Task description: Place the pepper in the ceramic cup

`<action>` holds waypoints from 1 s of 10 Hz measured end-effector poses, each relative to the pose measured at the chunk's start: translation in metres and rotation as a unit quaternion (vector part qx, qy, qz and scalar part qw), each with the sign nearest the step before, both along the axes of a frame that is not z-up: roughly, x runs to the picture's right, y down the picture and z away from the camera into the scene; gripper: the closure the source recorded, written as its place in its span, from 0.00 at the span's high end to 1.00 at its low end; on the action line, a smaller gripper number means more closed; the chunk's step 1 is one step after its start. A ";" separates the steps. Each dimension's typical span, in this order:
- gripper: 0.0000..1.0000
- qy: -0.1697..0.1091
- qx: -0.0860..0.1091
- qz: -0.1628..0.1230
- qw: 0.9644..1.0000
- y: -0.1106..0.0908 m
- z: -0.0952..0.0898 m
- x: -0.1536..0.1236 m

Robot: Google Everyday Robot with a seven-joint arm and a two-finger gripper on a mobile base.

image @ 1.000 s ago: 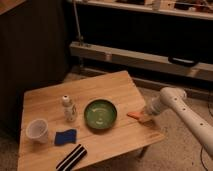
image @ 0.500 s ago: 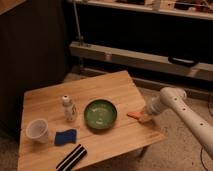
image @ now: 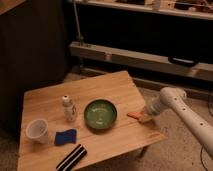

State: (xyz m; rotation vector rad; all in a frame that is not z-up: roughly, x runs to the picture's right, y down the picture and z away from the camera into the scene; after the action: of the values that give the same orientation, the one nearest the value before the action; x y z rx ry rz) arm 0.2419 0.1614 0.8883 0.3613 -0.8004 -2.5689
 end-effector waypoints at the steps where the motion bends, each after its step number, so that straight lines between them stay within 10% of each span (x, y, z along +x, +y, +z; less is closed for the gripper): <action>1: 0.67 0.000 0.000 0.000 1.000 0.000 0.000 0.000; 8: 0.80 0.001 0.005 -0.004 1.000 -0.002 -0.001 0.000; 10: 0.80 -0.002 0.037 -0.019 0.999 -0.001 -0.022 -0.005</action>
State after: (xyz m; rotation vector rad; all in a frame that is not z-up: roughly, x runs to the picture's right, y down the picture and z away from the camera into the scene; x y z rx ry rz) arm 0.2373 0.1605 0.8659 0.3773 -0.7207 -2.6397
